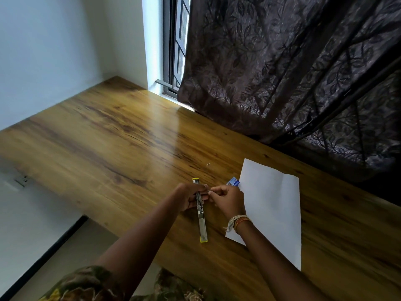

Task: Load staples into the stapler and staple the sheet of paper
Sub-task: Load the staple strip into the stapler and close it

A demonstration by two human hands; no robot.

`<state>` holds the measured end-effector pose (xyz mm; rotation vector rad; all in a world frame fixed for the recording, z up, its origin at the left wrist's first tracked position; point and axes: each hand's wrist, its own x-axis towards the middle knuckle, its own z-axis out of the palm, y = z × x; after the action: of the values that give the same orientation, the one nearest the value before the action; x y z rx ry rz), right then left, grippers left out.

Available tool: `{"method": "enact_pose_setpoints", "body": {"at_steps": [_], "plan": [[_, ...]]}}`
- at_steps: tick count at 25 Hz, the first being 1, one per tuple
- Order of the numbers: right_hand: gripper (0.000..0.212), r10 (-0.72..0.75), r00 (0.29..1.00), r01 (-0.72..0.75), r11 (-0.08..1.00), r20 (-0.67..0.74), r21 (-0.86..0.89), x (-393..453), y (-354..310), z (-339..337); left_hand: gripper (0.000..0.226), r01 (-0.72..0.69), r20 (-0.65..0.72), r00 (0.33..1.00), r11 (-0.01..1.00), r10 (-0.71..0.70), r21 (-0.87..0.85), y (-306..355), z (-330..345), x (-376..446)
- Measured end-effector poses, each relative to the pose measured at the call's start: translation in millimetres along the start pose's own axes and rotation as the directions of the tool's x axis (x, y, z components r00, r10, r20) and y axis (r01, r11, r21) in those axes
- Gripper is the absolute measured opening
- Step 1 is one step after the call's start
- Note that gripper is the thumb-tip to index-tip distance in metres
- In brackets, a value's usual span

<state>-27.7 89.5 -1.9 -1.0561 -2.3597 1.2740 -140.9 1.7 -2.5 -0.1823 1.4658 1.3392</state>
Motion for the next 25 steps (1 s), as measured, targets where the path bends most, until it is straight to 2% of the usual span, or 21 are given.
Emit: {"method": "enact_pose_setpoints", "body": {"at_steps": [2,5,7,10,13,15,18,21,25], "plan": [[0.016,0.103,0.994,-0.098,0.984,-0.026,0.147,-0.4,-1.1,2.0,0.005,-0.003,0.008,1.0,1.0,0.003,-0.016,-0.4,-0.4,-0.4],[0.009,0.316,0.948,-0.295,0.856,0.022,0.425,-1.2,-9.6,3.2,0.01,0.005,0.026,1.0,1.0,-0.005,-0.014,-0.6,-2.2,-1.1],[0.009,0.385,0.922,-0.354,0.787,0.047,0.505,-0.6,-12.6,4.4,0.009,0.009,0.032,0.999,1.0,-0.008,-0.029,0.1,-2.9,-1.7],[0.009,0.412,0.909,-0.379,0.764,0.056,0.523,-1.5,-13.0,7.7,0.012,0.01,0.023,1.0,1.0,-0.009,-0.027,0.1,-3.1,-2.4],[0.015,0.352,0.934,-0.345,0.857,0.053,0.384,-3.7,-11.7,9.5,0.021,-0.004,0.001,1.0,1.0,0.004,-0.021,-0.5,-3.6,-0.9],[0.02,0.272,0.96,-0.281,0.926,0.073,0.251,-3.1,-11.6,4.0,0.018,-0.005,0.01,1.0,1.0,0.005,-0.023,0.2,-3.7,-2.3],[0.029,0.103,0.975,-0.109,0.994,0.199,0.022,1.7,-13.5,-14.4,0.011,-0.008,0.031,0.999,1.0,0.008,-0.005,-1.2,-4.9,-1.2],[0.032,0.036,0.927,0.025,0.987,0.373,-0.159,8.8,-17.8,-28.8,0.009,-0.024,0.048,0.999,0.999,0.023,0.031,-3.3,-6.0,-0.4],[0.037,-0.002,0.882,0.136,0.959,0.471,-0.25,18.5,-19.6,-35.1,0.009,-0.018,0.08,0.997,0.997,0.012,0.071,-1.9,-7.4,-4.7]]}}
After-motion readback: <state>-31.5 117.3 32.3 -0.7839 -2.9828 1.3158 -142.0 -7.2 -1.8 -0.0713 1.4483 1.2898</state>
